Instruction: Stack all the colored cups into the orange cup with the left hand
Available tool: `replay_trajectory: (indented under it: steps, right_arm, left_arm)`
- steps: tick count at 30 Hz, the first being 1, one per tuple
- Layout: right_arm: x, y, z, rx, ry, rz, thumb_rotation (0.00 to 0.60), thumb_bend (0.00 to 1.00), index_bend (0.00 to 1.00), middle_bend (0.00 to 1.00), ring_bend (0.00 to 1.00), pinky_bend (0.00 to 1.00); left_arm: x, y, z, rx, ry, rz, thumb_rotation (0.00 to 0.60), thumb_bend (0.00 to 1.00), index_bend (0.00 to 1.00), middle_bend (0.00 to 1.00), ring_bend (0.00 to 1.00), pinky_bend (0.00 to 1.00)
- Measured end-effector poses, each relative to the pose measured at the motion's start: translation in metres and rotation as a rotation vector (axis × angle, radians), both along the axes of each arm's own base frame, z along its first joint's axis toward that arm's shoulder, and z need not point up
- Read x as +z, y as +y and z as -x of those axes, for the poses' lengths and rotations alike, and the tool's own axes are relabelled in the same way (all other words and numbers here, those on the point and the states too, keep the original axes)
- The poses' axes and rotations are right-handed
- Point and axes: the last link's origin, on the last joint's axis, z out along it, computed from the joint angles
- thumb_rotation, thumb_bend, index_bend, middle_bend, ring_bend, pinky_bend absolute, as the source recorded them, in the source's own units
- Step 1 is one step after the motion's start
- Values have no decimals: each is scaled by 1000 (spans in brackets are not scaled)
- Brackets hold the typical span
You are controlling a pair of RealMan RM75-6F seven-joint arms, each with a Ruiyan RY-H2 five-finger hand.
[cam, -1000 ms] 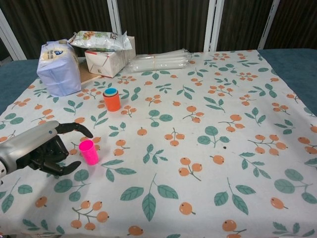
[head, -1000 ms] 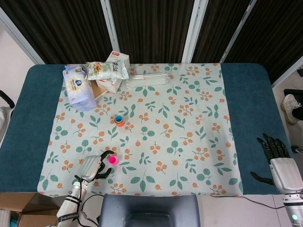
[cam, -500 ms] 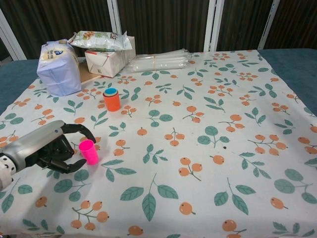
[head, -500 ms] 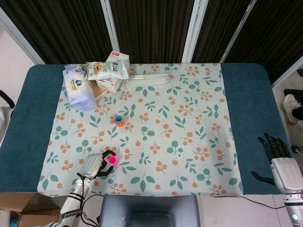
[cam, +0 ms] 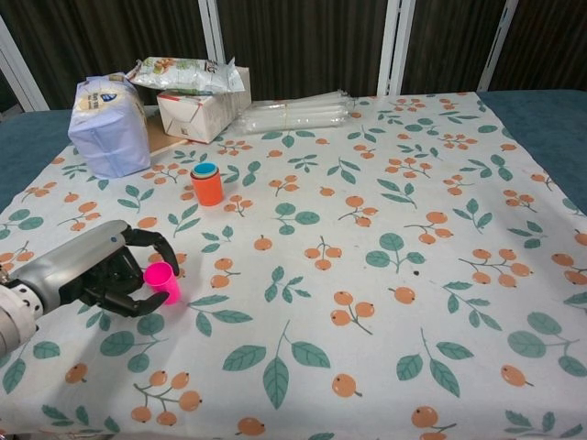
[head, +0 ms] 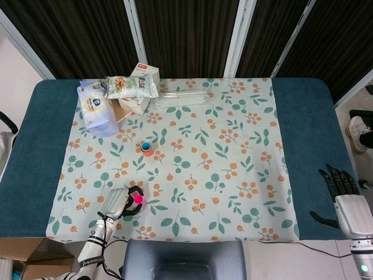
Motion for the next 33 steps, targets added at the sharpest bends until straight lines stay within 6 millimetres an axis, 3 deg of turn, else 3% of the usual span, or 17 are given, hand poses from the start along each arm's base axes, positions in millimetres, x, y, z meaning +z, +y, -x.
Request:
replay_trajectory:
  steps: [9, 17, 26, 33]
  right_arm:
    - [0, 0, 0, -1, 0, -1, 600, 175, 0, 0, 0, 0]
    - [-1, -1, 1, -7, 3, -1, 600, 175, 0, 0, 0, 0]
    - [3, -4, 5, -33, 6, 21, 600, 175, 0, 0, 0, 0]
    - [5, -5, 6, -43, 7, 29, 600, 175, 0, 0, 0, 0]
  left_arm:
    - [16, 20, -17, -16, -54, -69, 600, 373, 559, 1000, 1000, 1000]
    - [35, 82, -64, -44, -108, -194, 600, 373, 557, 1000, 1000, 1000]
    - [27, 137, -80, -3, -38, -249, 600, 373, 557, 1000, 1000, 1000]
    - [14, 156, -77, 35, -3, -245, 600, 373, 558, 1000, 1000, 1000]
